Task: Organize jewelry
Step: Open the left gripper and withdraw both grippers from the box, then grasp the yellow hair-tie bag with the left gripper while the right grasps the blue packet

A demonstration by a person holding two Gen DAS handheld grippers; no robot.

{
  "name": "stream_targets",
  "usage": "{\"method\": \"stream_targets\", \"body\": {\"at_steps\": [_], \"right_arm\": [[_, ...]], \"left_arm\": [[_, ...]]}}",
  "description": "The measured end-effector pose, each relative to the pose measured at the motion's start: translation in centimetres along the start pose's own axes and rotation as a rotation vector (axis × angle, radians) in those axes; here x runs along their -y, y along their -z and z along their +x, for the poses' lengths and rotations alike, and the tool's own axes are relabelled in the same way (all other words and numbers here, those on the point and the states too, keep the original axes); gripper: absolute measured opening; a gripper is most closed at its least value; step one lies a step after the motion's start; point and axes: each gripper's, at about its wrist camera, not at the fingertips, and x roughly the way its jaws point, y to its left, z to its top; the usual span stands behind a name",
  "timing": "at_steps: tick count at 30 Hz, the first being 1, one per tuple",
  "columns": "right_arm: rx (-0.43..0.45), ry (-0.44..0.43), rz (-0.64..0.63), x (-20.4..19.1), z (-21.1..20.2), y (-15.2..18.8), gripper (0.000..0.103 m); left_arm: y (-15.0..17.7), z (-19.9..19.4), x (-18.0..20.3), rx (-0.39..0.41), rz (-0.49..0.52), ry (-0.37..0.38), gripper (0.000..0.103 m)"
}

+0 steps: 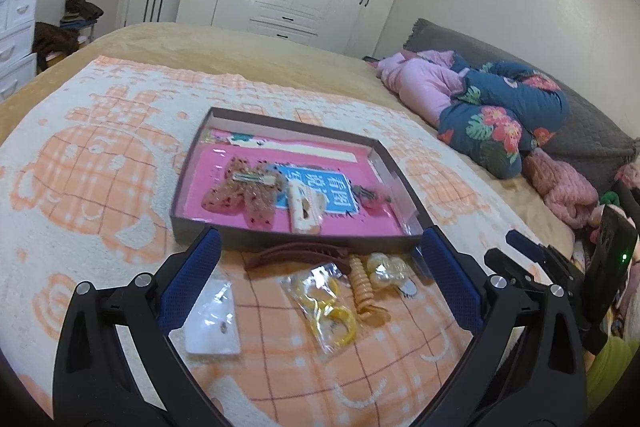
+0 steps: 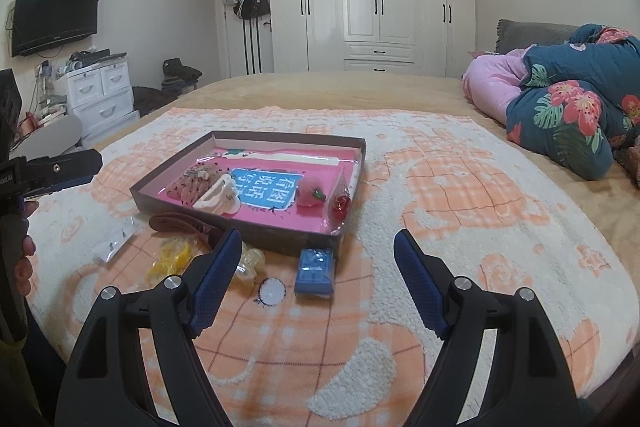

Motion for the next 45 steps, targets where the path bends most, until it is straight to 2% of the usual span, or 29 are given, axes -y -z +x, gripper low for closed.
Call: {"method": "stream_targets", "body": {"at_steps": [7,27,39,41,45], "right_arm": [[-0.018,0.014,0.006,0.4,-0.1,0.6,0.076],[-0.075,0.008,-0.015,0.4,1.7,2.0,0.076],[-0.124,0.004,-0.020,0.3,3.7,2.9,0.076],[-0.129,0.003,-0.021,0.2,3.9,3.0,0.076],[-0.132,0.004,-0.024,0.2,4.1,3.1,0.076]], "left_arm": [[1.6,1.7,1.0,-0.078,0.031,0.007,0.092],[4.2,5.4,1.3,-0.223,0.047,0.016,0.092],[4.6,7.4,0.5,-0.283,-0.002,0.036,0.092],[4.6,7.6,0.5,-0.287,-0.003,0.042,0.091],[4.6,8.1,0.6,-0.298,-0.008,0.049,0.082]]}}
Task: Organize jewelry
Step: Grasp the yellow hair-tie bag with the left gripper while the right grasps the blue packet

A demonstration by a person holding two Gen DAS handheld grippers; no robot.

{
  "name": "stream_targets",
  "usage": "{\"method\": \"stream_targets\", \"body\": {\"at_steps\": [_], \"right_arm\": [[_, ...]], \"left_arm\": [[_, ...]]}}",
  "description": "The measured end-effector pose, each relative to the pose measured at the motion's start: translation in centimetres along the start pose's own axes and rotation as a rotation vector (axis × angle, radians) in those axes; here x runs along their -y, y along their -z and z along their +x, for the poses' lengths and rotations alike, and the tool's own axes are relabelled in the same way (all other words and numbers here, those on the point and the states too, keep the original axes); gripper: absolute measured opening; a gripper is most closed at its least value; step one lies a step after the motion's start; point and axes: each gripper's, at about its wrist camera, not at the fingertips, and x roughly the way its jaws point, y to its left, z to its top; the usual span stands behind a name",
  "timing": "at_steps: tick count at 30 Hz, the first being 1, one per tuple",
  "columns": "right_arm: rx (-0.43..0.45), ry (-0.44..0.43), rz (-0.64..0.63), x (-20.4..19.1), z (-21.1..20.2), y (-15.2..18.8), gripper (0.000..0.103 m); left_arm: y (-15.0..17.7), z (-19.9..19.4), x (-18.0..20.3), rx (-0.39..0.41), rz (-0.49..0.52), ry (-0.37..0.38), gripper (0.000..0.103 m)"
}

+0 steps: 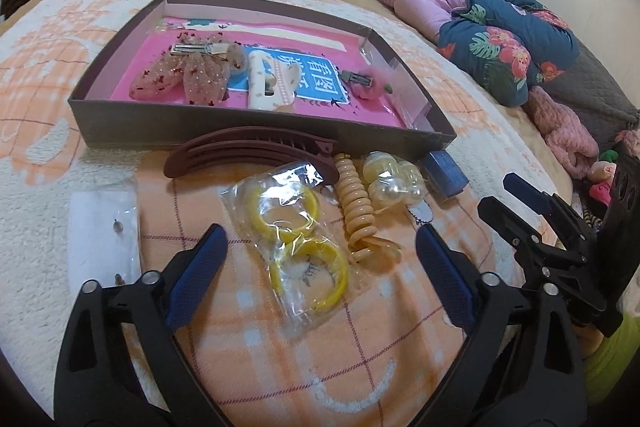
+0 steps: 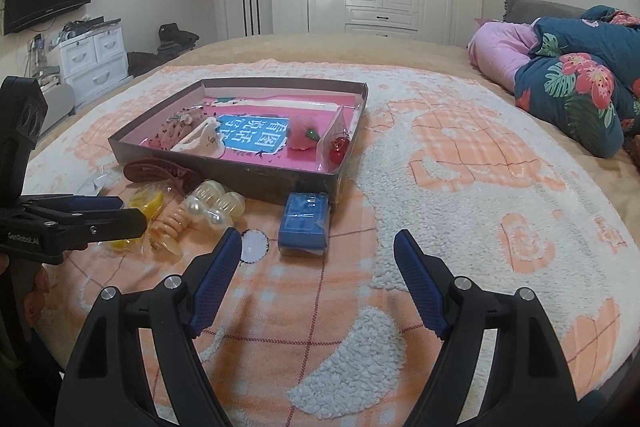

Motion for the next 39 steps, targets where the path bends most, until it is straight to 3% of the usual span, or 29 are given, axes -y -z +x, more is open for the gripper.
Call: {"method": "stream_targets", "body": {"at_steps": [13,15,17,19,21,39], "right_arm": [[-0.063,0.030,-0.011,-0.4,3.0,-0.8,0.076],[-0.085,0.034,-0.015,-0.6,3.9,-1.1,0.075],[-0.108,0.026,-0.012,-0.6,4.7,-1.3,0.065],[-0.149,0.009,0.009,-0.3,5.7,-1.2,0.044],[-0.152,-0.009,0.019,-0.1,5.8,-1.0,0.033],[-0.052,-0.037,0.021,0.2,1.3,-0.6,0.032]], "left_arm": [[-0.2,0.8,-1.1,-0.033,0.012,-0.022,0.035],[-0.2,0.7,-1.2,-0.036,0.020,-0.022,0.034],[-0.1,0.7,-1.0,-0.039,0.041,-0.035,0.034],[0.1,0.7,-0.6,-0.041,0.068,-0.050,0.034],[0.2,0.7,-0.4,-0.041,0.086,-0.054,0.034],[0.5,-1.0,0.7,-0.003,0.122,-0.008,0.031]]}}
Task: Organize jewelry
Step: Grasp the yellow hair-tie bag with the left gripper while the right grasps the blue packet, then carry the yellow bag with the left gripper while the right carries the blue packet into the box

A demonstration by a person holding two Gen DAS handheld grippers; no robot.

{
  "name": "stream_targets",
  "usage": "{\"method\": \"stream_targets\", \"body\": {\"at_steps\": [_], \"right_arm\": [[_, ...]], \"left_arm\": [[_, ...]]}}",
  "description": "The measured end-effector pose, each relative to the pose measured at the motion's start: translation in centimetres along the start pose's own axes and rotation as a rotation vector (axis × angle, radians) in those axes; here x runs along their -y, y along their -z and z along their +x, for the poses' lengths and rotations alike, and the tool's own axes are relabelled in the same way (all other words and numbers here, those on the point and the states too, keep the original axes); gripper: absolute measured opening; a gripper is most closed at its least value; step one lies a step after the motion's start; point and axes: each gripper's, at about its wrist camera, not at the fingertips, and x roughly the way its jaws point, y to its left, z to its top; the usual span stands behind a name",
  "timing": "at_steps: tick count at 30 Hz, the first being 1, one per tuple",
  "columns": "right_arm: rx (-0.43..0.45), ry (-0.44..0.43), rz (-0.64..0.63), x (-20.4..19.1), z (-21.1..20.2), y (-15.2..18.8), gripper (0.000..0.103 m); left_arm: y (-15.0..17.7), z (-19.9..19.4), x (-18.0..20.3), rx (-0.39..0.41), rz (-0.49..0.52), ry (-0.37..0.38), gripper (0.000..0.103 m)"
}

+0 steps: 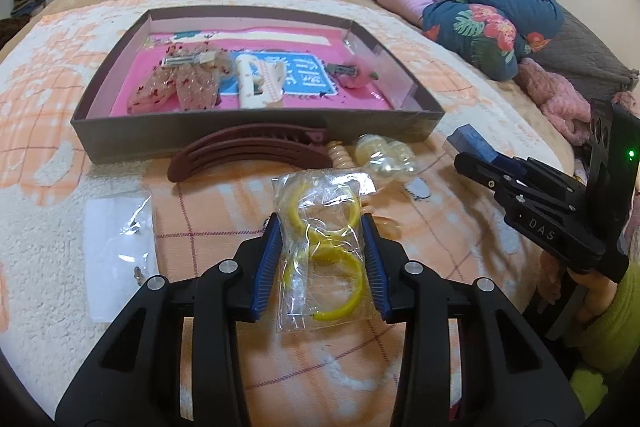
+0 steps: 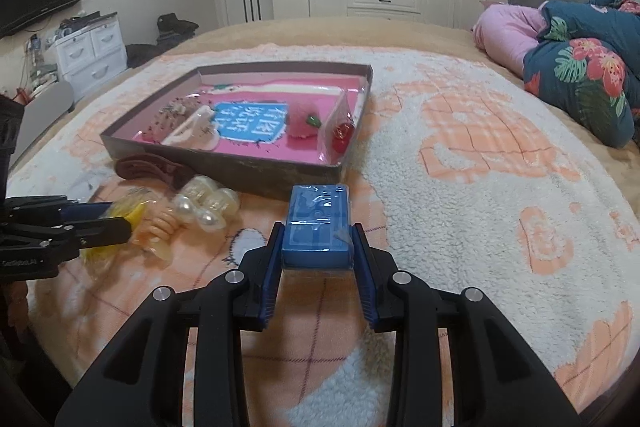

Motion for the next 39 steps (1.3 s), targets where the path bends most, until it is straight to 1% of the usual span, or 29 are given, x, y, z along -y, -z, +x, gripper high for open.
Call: {"method": "stream_targets", "body": {"at_steps": [7,17,24,39], "right_arm": [[0.024,-0.038,-0.025,-1.2,-1.3,-0.5,0.032],[0.037,-0.083,-0.053,-3.0,-1.5,-1.6,0.032],[0.034,-0.116,-0.069,-4.5,-0.8,-2.5,0.032],[0.052,-0.134,-0.096,-6.2,0.5,-4.5,0.032]], "left_arm": [[-0.5,-1.5,-0.1,0.046,-0.011,0.004,0.031],[-1.3,-3.3,-1.7,0.108,-0.047,-0.012,0.031],[-1.5,-4.4,-3.5,0.145,-0.088,-0.025,0.031],[-2.6,-6.3,-7.1,0.225,-0.157,-0.075,0.031]]}}
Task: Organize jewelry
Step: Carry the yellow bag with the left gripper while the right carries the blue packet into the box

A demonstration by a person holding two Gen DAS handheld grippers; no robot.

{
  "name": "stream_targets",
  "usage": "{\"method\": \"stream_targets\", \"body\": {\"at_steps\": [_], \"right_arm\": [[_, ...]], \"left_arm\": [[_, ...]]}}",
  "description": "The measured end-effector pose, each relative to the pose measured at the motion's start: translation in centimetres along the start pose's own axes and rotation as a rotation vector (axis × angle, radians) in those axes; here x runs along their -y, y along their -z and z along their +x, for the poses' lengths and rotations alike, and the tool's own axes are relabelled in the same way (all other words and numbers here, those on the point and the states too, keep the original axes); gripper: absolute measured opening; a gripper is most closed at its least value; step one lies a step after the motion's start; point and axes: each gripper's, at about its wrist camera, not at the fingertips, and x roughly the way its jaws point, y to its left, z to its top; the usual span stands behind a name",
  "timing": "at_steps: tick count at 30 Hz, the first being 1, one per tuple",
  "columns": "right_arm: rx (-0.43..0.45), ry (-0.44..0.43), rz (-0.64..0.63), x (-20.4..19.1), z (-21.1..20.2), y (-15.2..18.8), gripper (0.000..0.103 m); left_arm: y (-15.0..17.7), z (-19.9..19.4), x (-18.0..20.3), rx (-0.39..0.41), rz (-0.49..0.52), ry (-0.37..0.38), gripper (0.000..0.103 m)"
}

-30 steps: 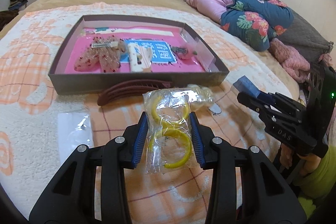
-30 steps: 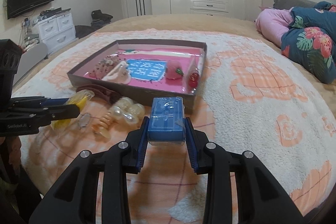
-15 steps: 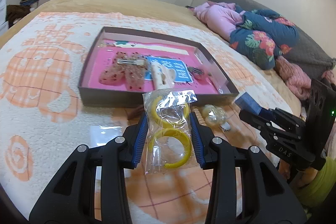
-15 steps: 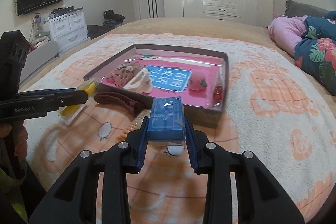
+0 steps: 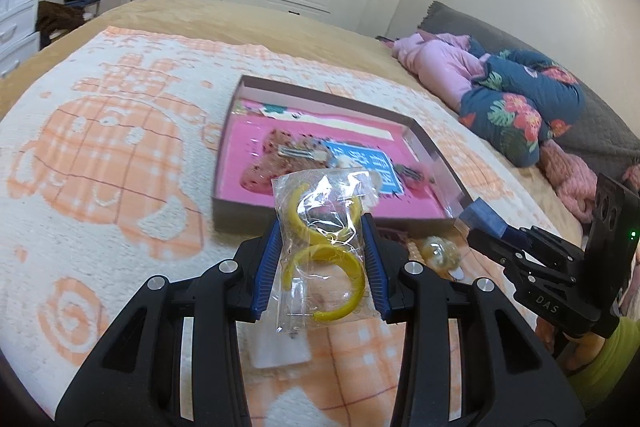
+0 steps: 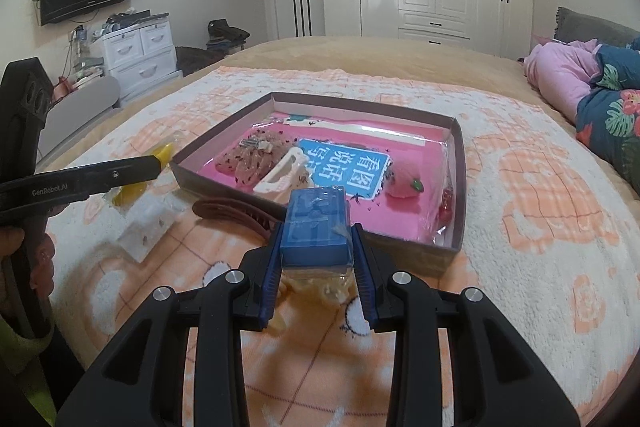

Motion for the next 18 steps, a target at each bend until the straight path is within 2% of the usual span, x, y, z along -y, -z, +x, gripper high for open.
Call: {"method": "stream_targets", "body": {"at_steps": [9,18], "right_arm": [[0.020,0.025,0.001,0.6,0.9,-1.5,0.031],[0.040,0.074,0.022,2.4,1.6,-2.7,0.031]], "left_arm": [[-1.3,-0.3,-1.9,0.041,-0.047,-0.023,0.031],[-3.2,0.4,-2.7,0.063,-0.053,-0.035,0.031]]}}
